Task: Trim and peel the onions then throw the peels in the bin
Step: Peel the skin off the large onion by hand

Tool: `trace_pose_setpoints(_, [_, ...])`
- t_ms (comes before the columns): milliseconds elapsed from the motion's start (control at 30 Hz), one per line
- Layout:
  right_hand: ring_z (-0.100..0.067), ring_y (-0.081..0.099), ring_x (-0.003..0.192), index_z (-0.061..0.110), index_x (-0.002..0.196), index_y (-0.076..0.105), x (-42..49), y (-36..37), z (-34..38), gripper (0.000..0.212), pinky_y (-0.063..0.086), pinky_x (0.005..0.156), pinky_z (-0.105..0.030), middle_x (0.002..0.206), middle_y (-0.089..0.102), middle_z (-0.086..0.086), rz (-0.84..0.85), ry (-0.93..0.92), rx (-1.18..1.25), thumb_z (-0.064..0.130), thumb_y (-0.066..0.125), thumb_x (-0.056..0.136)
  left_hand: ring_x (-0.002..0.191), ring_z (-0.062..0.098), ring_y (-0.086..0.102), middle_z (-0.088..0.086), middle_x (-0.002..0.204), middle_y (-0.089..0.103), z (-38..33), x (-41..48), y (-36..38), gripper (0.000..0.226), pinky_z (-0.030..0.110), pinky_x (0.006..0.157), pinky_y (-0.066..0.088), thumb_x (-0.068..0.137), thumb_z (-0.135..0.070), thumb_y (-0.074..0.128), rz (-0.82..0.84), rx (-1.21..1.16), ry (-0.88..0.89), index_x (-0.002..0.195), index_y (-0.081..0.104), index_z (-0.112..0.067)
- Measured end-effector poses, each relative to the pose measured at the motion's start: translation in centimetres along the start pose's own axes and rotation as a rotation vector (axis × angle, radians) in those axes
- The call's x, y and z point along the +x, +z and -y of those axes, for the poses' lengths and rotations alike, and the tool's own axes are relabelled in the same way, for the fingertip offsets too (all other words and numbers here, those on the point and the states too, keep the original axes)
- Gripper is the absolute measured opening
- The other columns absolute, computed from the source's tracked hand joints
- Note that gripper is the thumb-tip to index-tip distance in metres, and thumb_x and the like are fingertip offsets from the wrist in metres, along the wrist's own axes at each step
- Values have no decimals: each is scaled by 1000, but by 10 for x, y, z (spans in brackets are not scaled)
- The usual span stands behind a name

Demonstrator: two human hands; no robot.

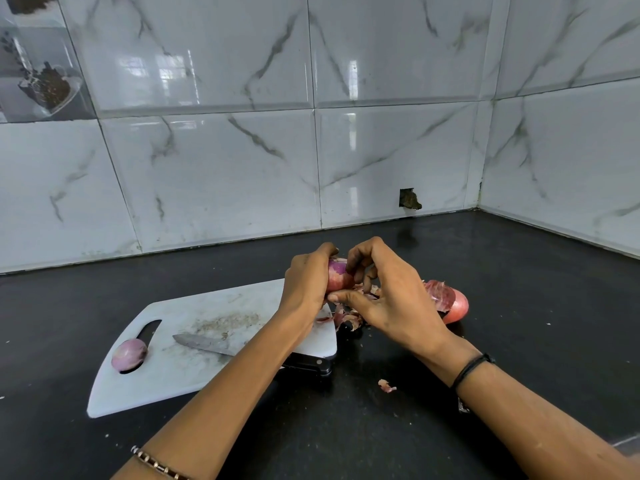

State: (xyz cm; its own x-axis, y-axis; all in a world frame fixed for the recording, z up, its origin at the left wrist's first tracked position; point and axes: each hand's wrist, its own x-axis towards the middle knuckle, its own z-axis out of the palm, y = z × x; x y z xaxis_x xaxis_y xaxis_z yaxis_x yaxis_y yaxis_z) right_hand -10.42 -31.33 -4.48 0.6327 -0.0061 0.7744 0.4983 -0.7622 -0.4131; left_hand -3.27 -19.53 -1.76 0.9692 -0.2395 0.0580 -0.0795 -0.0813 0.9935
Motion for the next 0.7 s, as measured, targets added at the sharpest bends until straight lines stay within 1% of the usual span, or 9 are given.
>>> trace_pose_setpoints(100, [-10,54,74,19,105,54,0,2,0,42,47,68,-17,88,60,7,-5,5,12,25,87,80,49,16,51,4,64,61,-1,1,-1,31,27,51,37,92,-38,55,-5,-29,-30,73,65,-16])
trace_pose_setpoints(167, [-10,54,75,18,107,55,0,2,-1,46,48,69,-18,90,60,7,-18,16,21,28,88,78,45,14,51,3,63,61,-2,1,-1,29,25,47,36,92,-37,56,-4,-45,-34,74,66,-17])
trace_pose_setpoints(233, [-9,55,76,16,111,54,0,1,-1,52,48,72,-18,93,59,8,-36,33,24,33,89,76,45,10,54,2,66,64,-2,0,-1,26,23,45,38,94,-36,56,6,-49,-19,79,68,-19])
trace_pose_setpoints(333, [-11,54,77,14,112,53,0,0,-1,56,47,72,-15,98,59,7,-33,31,24,32,90,74,60,14,63,4,74,69,-3,-1,-1,25,25,53,43,95,-35,56,5,-14,24,81,70,-19])
trace_pose_setpoints(433, [-13,52,76,15,110,53,-1,1,0,53,46,70,-16,97,59,8,-21,9,4,30,90,75,67,20,67,5,74,70,-3,-1,0,31,29,59,45,93,-36,55,-18,35,54,76,71,-16])
trace_pose_setpoints(500, [-6,51,76,16,108,53,-1,0,0,50,44,69,-13,95,58,9,-17,-10,-16,29,89,76,70,23,69,7,73,72,-2,-2,0,36,35,64,50,93,-38,54,-35,78,80,71,71,-16])
trace_pose_setpoints(567, [2,51,79,16,105,53,-1,0,1,47,41,70,-7,93,55,12,-10,-26,-41,27,89,77,75,26,72,8,74,75,-1,-3,0,39,41,73,56,92,-40,53,-54,104,89,67,72,-16])
trace_pose_setpoints(633, [4,51,80,19,102,52,-1,0,0,42,39,70,-6,90,51,15,2,-49,-68,22,87,80,76,28,72,11,78,75,0,-3,0,40,47,80,58,90,-43,53,-69,110,82,67,71,-16])
trace_pose_setpoints(700, [1,50,77,24,100,49,-2,2,1,38,38,67,-10,87,50,16,12,-64,-92,17,84,84,70,26,67,13,78,74,-1,-3,0,42,51,83,57,88,-45,54,-84,81,69,63,68,-13])
